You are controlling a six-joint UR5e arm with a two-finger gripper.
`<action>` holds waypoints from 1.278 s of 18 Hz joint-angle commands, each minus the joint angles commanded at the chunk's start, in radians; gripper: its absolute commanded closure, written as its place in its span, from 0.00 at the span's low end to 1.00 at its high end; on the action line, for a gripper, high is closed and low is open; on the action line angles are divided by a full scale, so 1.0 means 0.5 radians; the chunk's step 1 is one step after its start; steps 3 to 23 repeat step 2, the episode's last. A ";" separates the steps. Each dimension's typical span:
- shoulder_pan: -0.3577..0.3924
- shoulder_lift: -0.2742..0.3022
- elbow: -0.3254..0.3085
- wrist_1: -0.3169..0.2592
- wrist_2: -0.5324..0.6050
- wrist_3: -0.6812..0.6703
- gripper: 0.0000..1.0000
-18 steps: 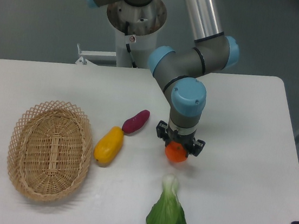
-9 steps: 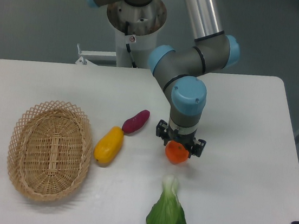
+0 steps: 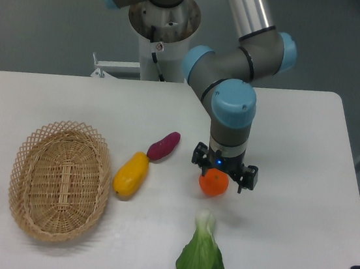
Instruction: Place the orange on the table
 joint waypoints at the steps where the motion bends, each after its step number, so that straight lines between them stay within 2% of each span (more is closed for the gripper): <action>1: 0.000 0.000 0.012 -0.003 -0.003 0.000 0.00; 23: 0.000 0.000 0.015 -0.003 0.000 0.003 0.00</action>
